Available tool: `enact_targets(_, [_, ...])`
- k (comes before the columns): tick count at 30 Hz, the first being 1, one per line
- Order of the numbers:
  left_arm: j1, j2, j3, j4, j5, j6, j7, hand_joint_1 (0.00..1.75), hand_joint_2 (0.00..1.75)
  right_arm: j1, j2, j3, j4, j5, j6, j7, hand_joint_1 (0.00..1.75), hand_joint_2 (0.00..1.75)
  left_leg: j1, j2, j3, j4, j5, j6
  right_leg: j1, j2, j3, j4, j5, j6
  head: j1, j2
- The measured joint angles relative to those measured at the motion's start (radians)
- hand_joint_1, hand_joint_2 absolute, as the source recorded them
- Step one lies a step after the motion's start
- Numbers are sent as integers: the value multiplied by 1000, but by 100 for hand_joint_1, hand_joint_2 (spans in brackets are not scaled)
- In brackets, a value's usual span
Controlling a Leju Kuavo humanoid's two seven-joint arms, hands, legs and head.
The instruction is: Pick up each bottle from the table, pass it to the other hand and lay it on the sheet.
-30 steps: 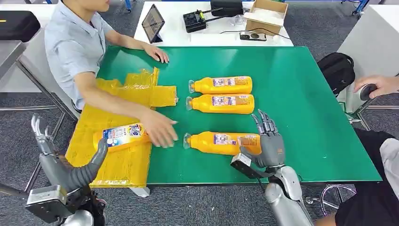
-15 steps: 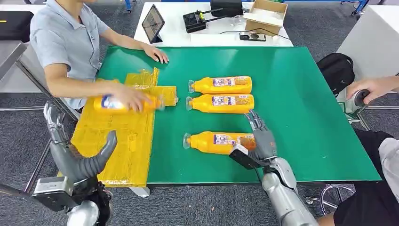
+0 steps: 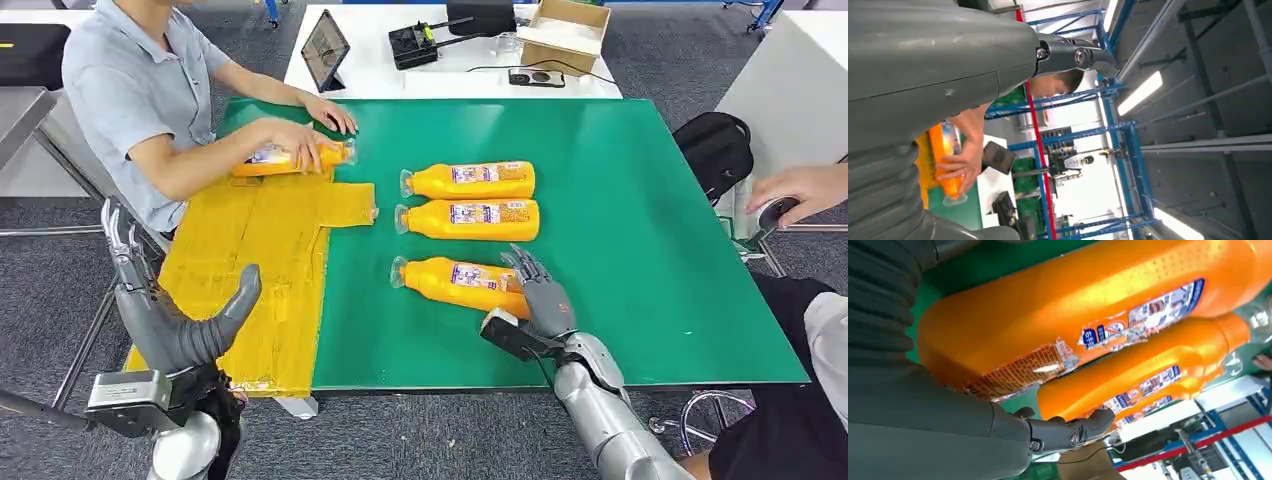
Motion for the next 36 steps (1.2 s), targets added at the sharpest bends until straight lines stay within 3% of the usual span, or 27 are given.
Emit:
enact_targets(8, [-2, 4, -4, 0, 8, -10, 8, 0, 175, -10, -5, 28, 13, 55, -23, 51, 0, 175, 0, 0, 1, 0, 0, 0, 0, 0, 0, 0, 0, 0, 0, 0])
enact_targets(13, [4, 8, -5, -3, 29, -77, 66, 0, 175, -20, -8, 98, 18, 267, -118, 299, 0, 175, 0, 1, 1, 0, 0, 0, 0, 0, 1, 0, 0, 0, 0, 0])
enact_targets(16, [15, 8, -3, -11, 102, -181, 116, 0, 175, -25, -8, 141, 4, 391, -100, 436, 0, 175, 0, 1, 2, 0, 0, 0, 0, 0, 1, 0, 0, 0, 0, 0])
enact_targets(20, [33, 8, 14, -14, 236, -373, 199, 0, 175, -26, -7, 176, -29, 494, -70, 542, 0, 175, 0, 1, 2, 0, 0, 0, 0, 0, 1, 0, 0, 0, 0, 0])
enact_targets(24, [38, 8, 42, -1, 292, -487, 253, 0, 175, -31, -6, 184, -53, 529, -21, 574, 0, 175, 0, 1, 2, 0, 1, 0, 0, 0, 1, 0, 1, 1, 0, 0])
enact_targets(31, [27, 8, 71, 13, 280, -499, 270, 0, 175, -53, -3, 184, -59, 518, 26, 573, 3, 175, 0, 1, 2, 0, 2, 0, 0, 0, 1, 0, 2, 2, 0, 0])
enact_targets(32, [25, 8, 74, 14, 279, -499, 270, 0, 175, -56, -3, 184, -59, 510, 34, 574, 14, 175, 0, 1, 1, 0, 2, 0, 0, 0, 1, 0, 2, 2, 0, 0])
enact_targets(33, [24, 8, 77, 16, 279, -499, 270, 0, 175, -59, -3, 184, -58, 502, 43, 574, 148, 175, 0, 1, 1, 0, 2, 0, 0, 0, 1, 0, 2, 2, 0, 0])
enact_targets(34, [23, 8, 79, 18, 278, -499, 270, 0, 175, -62, -3, 184, -55, 492, 53, 574, 175, 175, 0, 1, 1, 0, 2, 0, 0, 1, 1, 0, 2, 2, 0, 0])
enact_targets(36, [21, 7, 84, 21, 278, -499, 270, 0, 175, -69, -3, 183, -40, 467, 75, 566, 175, 175, 0, 1, 1, 0, 2, 0, 0, 1, 1, 0, 2, 2, 0, 0])
